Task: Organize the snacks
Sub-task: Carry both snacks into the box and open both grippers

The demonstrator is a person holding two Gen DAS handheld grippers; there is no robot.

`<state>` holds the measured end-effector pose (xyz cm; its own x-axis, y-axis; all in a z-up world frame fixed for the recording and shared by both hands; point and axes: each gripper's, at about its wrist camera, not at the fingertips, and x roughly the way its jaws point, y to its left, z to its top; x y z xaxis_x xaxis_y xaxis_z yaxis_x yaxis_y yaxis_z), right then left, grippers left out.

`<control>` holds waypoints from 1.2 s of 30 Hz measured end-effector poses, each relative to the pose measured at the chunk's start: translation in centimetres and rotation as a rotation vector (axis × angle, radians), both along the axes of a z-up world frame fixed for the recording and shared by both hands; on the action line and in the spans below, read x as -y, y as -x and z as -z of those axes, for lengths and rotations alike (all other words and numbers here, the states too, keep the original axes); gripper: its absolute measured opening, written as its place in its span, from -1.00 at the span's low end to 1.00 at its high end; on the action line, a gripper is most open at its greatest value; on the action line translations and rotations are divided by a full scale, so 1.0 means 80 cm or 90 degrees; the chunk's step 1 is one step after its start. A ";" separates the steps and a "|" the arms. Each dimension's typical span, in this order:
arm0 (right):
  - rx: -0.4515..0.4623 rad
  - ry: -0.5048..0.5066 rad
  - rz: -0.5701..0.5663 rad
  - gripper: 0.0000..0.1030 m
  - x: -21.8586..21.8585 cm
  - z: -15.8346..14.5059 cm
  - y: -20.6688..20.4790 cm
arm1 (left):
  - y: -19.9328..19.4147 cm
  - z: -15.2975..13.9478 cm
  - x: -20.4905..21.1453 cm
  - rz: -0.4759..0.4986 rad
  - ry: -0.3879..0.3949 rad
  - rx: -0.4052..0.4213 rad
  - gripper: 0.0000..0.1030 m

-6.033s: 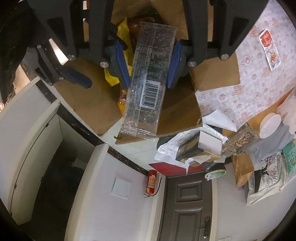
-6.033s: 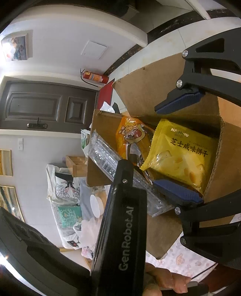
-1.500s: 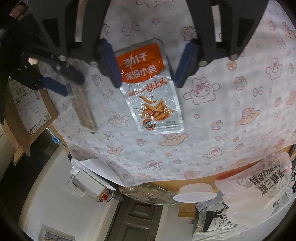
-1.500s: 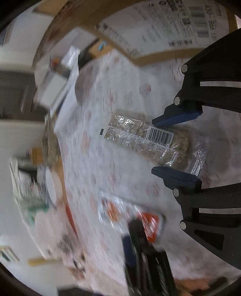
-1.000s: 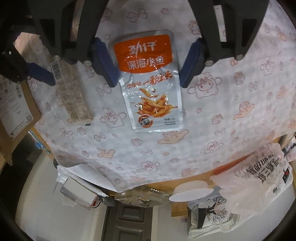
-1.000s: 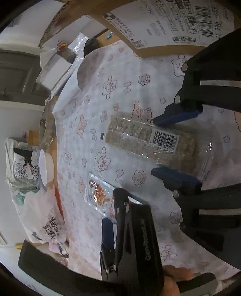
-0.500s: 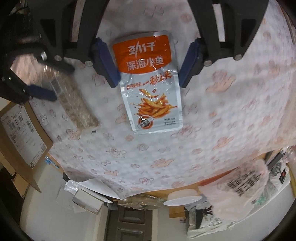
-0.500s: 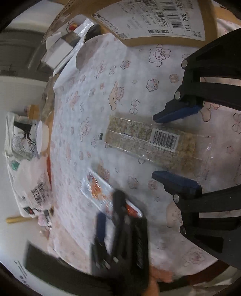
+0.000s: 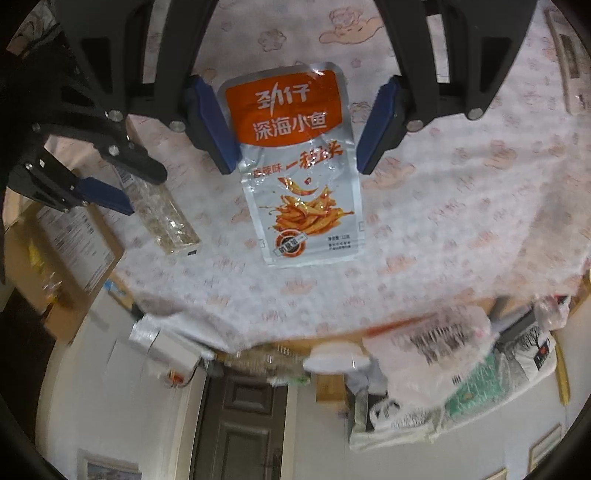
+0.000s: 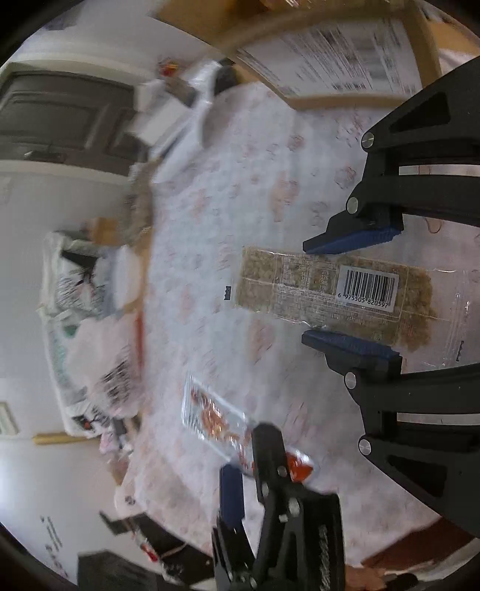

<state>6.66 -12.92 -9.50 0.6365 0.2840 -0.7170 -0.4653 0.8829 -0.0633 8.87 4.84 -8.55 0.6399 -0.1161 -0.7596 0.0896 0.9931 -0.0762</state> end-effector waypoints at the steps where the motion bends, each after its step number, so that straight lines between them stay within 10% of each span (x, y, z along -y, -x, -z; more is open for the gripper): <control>1: 0.017 -0.001 -0.008 -0.29 -0.001 -0.014 0.008 | 0.006 -0.015 0.001 -0.002 0.001 0.015 0.25; 16: 0.210 -0.070 0.051 -0.28 0.156 -0.174 0.060 | 0.019 -0.183 0.158 0.135 0.025 0.160 0.25; 25: 0.178 -0.069 0.154 -0.28 0.279 -0.147 0.023 | -0.038 -0.170 0.315 0.259 0.040 0.113 0.25; 36: 0.133 -0.063 0.167 -0.27 0.319 -0.116 -0.015 | -0.087 -0.123 0.371 0.262 0.044 0.038 0.25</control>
